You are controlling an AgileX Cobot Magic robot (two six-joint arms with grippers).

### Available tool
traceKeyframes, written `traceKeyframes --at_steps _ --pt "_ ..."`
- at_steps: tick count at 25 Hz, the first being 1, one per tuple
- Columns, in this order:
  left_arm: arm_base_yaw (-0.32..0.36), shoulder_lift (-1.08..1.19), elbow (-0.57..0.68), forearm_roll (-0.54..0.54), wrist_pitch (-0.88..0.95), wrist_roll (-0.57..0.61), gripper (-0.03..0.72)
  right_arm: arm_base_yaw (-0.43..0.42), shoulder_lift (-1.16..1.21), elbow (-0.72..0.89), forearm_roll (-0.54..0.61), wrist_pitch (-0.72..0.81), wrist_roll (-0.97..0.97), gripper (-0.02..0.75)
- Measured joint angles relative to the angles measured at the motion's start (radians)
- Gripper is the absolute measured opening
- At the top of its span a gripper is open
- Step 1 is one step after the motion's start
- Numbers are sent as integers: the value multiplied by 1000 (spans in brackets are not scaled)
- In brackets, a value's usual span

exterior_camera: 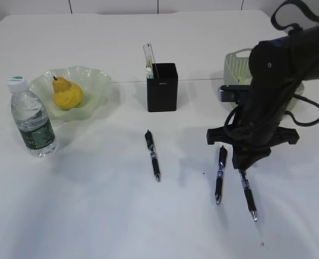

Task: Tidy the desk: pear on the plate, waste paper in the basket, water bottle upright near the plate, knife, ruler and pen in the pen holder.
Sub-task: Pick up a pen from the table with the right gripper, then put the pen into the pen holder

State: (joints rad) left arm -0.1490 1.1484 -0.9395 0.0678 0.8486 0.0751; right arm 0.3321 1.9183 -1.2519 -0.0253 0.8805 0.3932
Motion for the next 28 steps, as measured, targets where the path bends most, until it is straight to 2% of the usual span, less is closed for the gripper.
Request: traceKeyframes --at_steps 15,21,28 --pt "0 0 0 0 -2 0 330 0 1 -282 2 1 -145 120" --pt "0 0 0 0 -2 0 330 0 2 -349 2 -148 -163 120" --pt "0 0 0 0 -2 0 330 0 7 -356 2 -421 -179 119"
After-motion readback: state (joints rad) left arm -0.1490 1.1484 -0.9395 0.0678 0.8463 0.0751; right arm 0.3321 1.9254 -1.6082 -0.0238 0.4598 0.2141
